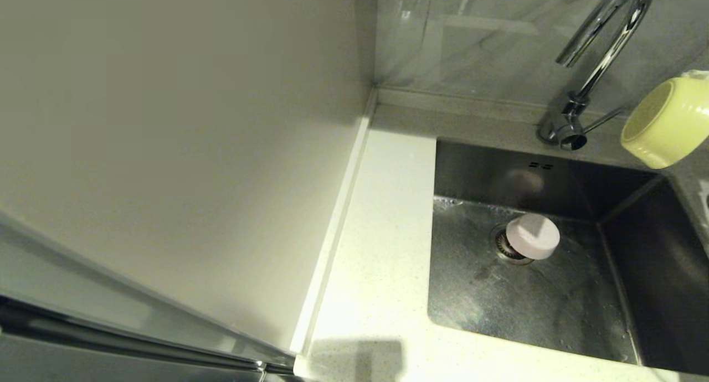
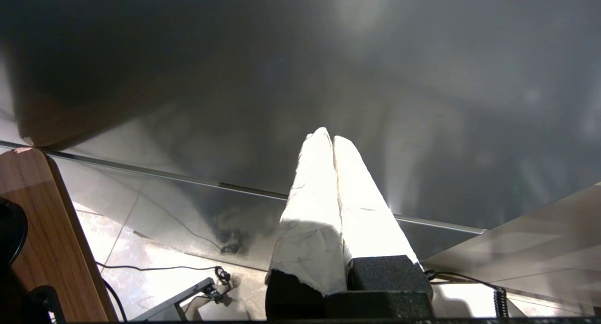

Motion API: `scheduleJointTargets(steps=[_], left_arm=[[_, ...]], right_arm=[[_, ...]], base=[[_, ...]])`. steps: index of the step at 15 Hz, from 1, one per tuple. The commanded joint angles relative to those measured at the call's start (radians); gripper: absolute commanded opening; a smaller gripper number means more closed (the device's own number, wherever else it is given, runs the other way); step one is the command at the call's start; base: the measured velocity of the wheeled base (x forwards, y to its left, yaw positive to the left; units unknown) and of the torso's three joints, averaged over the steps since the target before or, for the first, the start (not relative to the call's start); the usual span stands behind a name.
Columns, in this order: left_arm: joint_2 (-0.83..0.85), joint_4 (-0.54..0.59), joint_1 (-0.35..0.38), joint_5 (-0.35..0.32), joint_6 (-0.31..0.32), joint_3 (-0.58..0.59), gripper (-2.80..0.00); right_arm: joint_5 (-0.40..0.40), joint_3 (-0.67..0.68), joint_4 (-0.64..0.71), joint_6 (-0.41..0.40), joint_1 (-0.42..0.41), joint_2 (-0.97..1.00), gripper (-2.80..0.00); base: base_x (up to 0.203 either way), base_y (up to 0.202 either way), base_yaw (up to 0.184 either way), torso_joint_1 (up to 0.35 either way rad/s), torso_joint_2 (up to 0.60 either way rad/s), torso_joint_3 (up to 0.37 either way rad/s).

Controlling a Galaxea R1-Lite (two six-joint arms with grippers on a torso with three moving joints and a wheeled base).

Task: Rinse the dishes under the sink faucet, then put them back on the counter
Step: Put a bowl back to the table from the sink

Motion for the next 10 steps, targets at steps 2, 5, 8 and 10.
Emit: scheduleJointTargets(steps=[2, 5, 8, 10], left_arm=[[0.000, 0.000, 0.000, 0.000, 0.000, 0.003, -2.80], [0.000, 0.000, 0.000, 0.000, 0.000, 0.002, -2.80], [0.000, 0.000, 0.000, 0.000, 0.000, 0.003, -2.80], [0.000, 0.000, 0.000, 0.000, 0.000, 0.003, -2.80]], right_arm=[[0.008, 0.054, -0.410, 0.010, -0.103, -0.066, -2.80], [0.008, 0.088, -0.908, 0.010, -0.170, -0.095, -2.80], [0.008, 0.104, -1.286, 0.008, -0.227, -0.138, -2.80], [0.008, 0.087, -1.393, -0.109, -0.252, -0.149, -2.80]], base=[[0.000, 0.000, 0.000, 0.000, 0.00, 0.000], [0.000, 0.000, 0.000, 0.000, 0.00, 0.000], [0.000, 0.000, 0.000, 0.000, 0.00, 0.000], [0.000, 0.000, 0.000, 0.000, 0.00, 0.000]])
